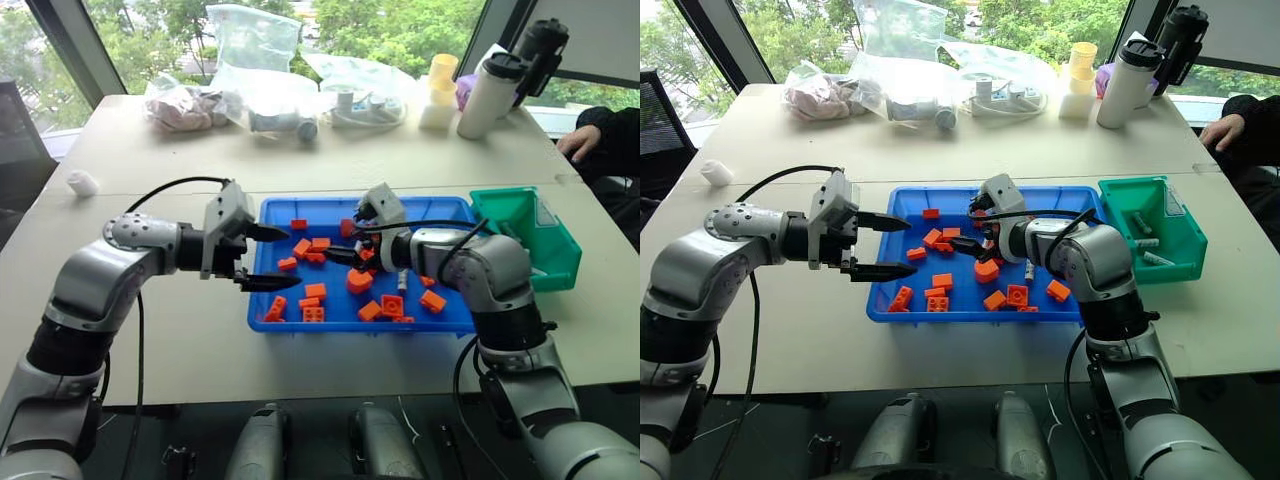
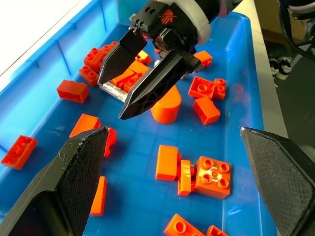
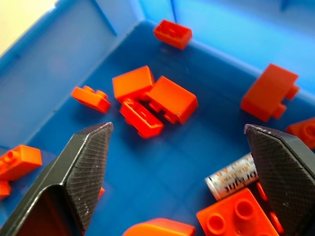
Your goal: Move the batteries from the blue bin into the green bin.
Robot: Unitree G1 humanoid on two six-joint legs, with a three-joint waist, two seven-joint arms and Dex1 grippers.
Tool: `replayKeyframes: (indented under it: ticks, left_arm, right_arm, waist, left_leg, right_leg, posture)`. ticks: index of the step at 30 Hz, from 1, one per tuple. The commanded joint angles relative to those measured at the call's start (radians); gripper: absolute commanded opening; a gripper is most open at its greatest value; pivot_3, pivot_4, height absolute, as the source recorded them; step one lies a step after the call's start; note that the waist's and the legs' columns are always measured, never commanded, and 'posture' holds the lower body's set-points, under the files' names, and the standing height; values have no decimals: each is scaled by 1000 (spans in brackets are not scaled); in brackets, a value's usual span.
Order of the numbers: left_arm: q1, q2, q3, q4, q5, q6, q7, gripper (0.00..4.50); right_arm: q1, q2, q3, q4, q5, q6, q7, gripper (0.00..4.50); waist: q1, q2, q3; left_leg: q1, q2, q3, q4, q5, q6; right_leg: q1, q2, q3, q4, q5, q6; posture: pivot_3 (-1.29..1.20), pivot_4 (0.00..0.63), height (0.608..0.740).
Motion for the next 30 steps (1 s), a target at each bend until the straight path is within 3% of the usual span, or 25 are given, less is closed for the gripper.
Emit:
replayKeyframes:
  ticks: [1, 14, 30]
  left_arm:
    - [9, -3, 42, -41, -22, 1, 26, 4500]
    - [28, -17, 41, -51, -39, -12, 66, 4500]
    - [35, -40, 34, -61, -42, -12, 81, 4500]
  right_arm:
    - [-31, -15, 7, 7, -23, -2, 4, 4414]
    - [-34, -19, 26, 36, -86, -15, -2, 4414]
    - [-10, -59, 26, -70, -102, -1, 0, 4414]
  waist:
    - [-1, 0, 0]
    - [0, 0, 0]
    - [-1, 0, 0]
  left_leg:
    - [0, 0, 0, 0, 0, 0]
    - [0, 0, 0, 0, 0, 0]
    - [0, 0, 0, 0, 0, 0]
  right_leg:
    - [0, 0, 0, 0, 0, 0]
    - [0, 0, 0, 0, 0, 0]
    - [0, 0, 0, 0, 0, 0]
  posture:
    - [0, 150, 740]
    - [0, 150, 740]
    - [0, 150, 740]
